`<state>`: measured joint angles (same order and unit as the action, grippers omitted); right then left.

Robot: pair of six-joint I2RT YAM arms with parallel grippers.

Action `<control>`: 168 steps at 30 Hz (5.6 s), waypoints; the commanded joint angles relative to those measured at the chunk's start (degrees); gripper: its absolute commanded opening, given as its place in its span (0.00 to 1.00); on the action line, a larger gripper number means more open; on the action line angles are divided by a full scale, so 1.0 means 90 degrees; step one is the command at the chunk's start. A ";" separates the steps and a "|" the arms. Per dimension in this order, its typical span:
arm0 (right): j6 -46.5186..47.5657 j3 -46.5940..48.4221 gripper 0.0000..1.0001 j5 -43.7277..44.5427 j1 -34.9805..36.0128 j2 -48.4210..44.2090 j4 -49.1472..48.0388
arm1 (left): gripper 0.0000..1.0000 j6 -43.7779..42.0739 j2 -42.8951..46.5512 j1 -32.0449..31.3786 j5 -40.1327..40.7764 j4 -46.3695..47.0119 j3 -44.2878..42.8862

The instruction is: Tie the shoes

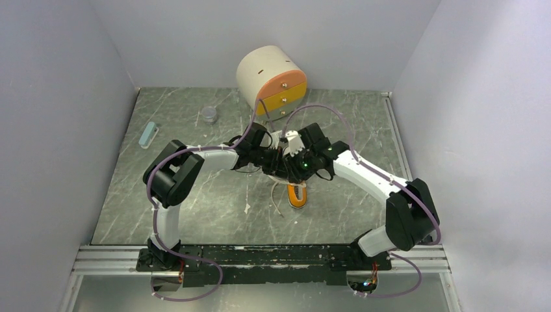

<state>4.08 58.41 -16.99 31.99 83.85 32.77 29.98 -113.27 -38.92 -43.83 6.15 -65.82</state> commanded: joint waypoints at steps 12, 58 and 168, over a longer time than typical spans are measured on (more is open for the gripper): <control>0.0622 -0.0389 0.30 0.1407 0.0604 -0.0011 -0.0419 | 0.05 0.0100 0.0085 0.0027 -0.0246 0.0285 0.0028; -0.0883 -0.1341 0.53 -0.0186 -0.0952 -0.1830 -0.1063 | 0.05 -0.0312 0.0228 0.0203 -0.0471 -0.0189 0.0060; -0.3483 0.0695 0.00 -0.0128 -0.2307 -0.1746 0.1108 | 0.05 -0.2407 0.1374 -0.1331 0.3335 -0.0136 0.1547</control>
<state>-24.67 62.26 -21.34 11.57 68.95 43.11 2.46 -105.80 -50.59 -11.73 8.08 -54.87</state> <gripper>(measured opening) 0.010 0.065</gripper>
